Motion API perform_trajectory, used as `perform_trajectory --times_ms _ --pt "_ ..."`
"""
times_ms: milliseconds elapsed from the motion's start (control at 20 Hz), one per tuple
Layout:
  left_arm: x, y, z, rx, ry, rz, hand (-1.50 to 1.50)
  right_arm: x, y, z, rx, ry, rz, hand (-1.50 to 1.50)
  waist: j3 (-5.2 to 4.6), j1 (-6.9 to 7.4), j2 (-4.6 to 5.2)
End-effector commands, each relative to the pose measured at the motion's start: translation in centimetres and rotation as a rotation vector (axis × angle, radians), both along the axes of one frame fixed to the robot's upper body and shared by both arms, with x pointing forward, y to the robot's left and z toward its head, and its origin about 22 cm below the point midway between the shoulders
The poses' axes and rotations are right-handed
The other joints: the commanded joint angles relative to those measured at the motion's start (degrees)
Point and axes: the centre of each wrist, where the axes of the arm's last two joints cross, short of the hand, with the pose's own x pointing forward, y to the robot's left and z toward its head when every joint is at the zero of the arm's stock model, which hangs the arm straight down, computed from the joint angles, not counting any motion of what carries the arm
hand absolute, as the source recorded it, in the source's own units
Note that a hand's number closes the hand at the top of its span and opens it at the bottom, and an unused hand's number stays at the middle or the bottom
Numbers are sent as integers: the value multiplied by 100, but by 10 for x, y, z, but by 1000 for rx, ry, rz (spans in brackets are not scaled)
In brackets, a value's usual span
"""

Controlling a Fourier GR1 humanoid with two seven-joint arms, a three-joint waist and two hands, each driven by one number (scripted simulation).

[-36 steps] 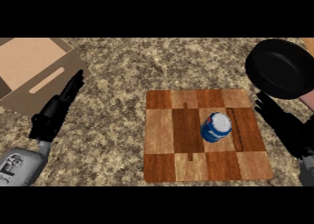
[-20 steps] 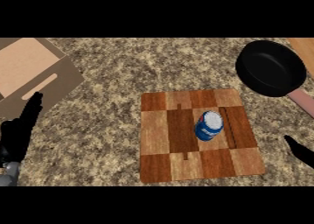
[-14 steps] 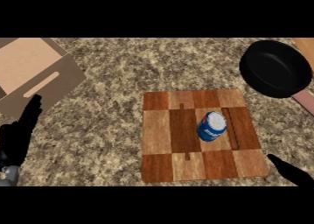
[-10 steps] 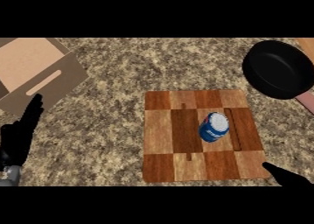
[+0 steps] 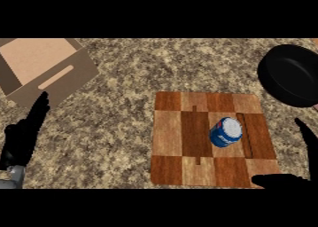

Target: Pick the can from the cutting board and place it in the pot

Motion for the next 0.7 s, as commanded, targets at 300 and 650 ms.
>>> perform_trajectory --times_ms 300,650 --pt "1 7 2 16 -1 -10 0 47 33 29 71 320 27 -150 4 -4 -13" --pt "-4 13 1 6 17 18 0 91 39 12 37 422 6 -150 16 -54 -28"
